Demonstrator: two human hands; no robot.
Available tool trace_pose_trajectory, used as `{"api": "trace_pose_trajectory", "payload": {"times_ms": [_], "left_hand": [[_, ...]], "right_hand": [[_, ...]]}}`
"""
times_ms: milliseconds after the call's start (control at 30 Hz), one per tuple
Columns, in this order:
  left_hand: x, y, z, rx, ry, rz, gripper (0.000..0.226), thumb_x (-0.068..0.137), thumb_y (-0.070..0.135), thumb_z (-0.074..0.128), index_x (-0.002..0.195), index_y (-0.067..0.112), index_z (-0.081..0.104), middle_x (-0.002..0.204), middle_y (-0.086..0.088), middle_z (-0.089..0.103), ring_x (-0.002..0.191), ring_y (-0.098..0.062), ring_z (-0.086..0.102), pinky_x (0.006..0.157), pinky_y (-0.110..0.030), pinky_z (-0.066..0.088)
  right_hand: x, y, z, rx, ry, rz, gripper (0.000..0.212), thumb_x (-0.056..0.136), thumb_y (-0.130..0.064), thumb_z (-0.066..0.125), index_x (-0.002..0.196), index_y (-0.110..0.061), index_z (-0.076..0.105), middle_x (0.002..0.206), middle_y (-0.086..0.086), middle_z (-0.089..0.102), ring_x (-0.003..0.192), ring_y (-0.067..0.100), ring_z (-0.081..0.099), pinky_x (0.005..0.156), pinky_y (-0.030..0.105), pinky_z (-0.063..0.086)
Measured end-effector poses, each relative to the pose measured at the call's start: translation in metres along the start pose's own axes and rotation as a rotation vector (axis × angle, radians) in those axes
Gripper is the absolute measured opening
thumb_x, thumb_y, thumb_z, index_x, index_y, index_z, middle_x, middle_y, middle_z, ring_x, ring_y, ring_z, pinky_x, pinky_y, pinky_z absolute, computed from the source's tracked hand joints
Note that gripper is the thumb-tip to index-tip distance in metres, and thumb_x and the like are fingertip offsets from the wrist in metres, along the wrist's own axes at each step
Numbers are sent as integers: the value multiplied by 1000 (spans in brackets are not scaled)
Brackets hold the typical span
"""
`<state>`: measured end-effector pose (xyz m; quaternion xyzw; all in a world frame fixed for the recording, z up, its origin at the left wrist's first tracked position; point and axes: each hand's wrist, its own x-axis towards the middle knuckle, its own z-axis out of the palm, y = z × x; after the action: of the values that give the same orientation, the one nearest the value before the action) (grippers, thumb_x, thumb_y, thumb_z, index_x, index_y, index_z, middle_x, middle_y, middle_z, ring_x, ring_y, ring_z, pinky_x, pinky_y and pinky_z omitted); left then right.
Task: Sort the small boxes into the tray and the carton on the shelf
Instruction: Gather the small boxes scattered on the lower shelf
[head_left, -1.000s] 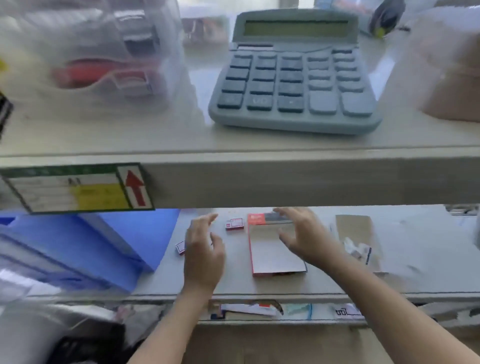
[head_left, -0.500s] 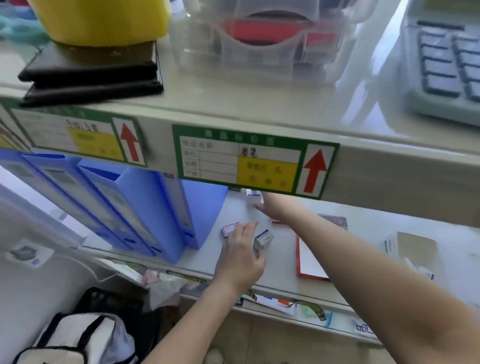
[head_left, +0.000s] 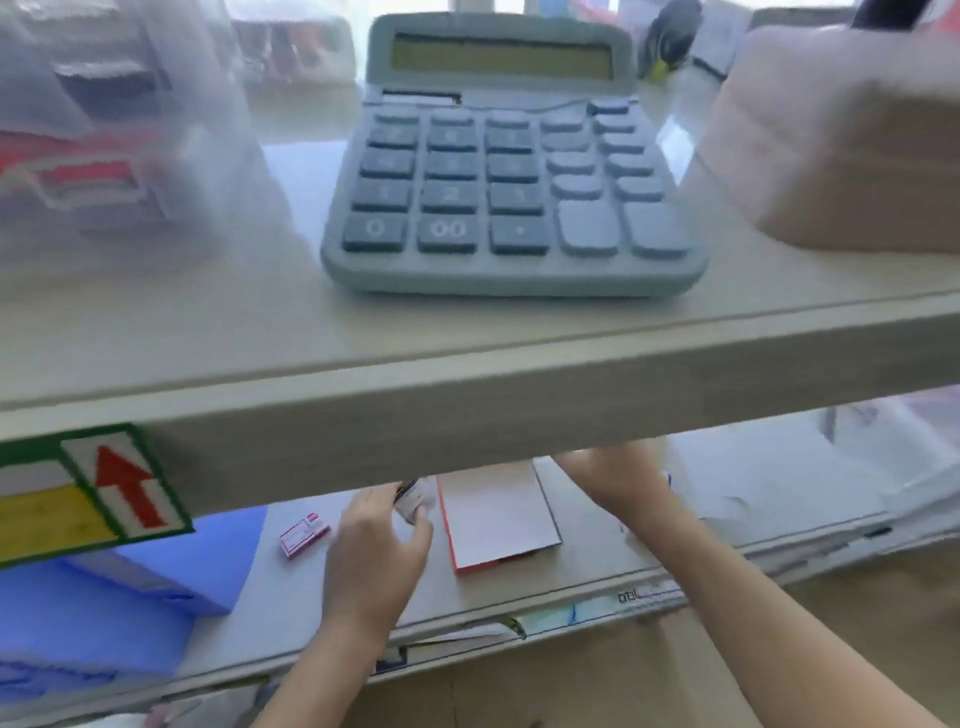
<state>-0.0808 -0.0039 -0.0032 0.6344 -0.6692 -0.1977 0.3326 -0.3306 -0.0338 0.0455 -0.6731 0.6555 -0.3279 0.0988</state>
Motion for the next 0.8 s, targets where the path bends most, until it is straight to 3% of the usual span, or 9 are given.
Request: {"api": "trace_pose_trajectory", "payload": {"times_ms": [67,133,233,367,467,567,667,800], "left_hand": [[6,27,13,-39,-51,61,24,79,15,68,99,26,61,91,7,64,87,-19,59,74,-38,52],[11,55,32,-82,-97,125,24,78,15,68,97,26,59,91,5,64,86,-19,58,74,-39,53],[14,96,65,-113,-168,293,26,78,13,70,101,20,62,96,3,66,91,-17,58,78,-39,52],[17,136,106,-106,-237,374,23,85,20,66,106,23,58,103,6,64,90,-18,60,70,-37,52],[21,153,132,-37,-219,468,16,85,18,66,99,18,58,97,2,63,87,-21,57,69,-33,48],[25,155,153,50,-221,508,13,83,14,66,95,15,61,93,-1,60,83,-25,55,68,-36,46],[23,153,157,44,-254,519,20,84,15,67,103,14,63,100,-3,61,86,-27,56,75,-40,48],[11,122,125,-26,-178,445,28,91,18,59,119,15,59,115,0,61,104,-19,55,91,-31,46]], "right_hand": [[-8,41,-21,-1,29,146,20,81,-41,62,80,-22,58,74,-5,64,70,21,59,67,33,49],[-17,71,-34,-18,71,226,12,76,-28,66,77,-22,56,71,-6,57,69,20,52,68,31,44],[-34,101,-43,-120,85,266,23,69,-8,73,90,-12,64,82,0,61,79,24,54,73,36,45],[-44,122,-42,-200,-11,294,27,74,-21,76,98,-19,65,95,0,63,91,26,54,79,37,42],[-48,128,-43,-226,-30,285,28,77,-30,76,102,-21,66,101,0,62,97,25,52,79,36,38],[-51,132,-49,-201,-15,259,22,83,-26,71,103,-22,66,102,0,63,97,25,54,81,37,40],[-52,130,-56,-169,24,189,20,84,-15,67,103,-22,65,100,-1,63,93,24,56,83,40,45],[-39,105,-51,-110,28,39,25,81,-6,67,104,-16,65,97,1,64,91,25,56,84,43,47]]}}
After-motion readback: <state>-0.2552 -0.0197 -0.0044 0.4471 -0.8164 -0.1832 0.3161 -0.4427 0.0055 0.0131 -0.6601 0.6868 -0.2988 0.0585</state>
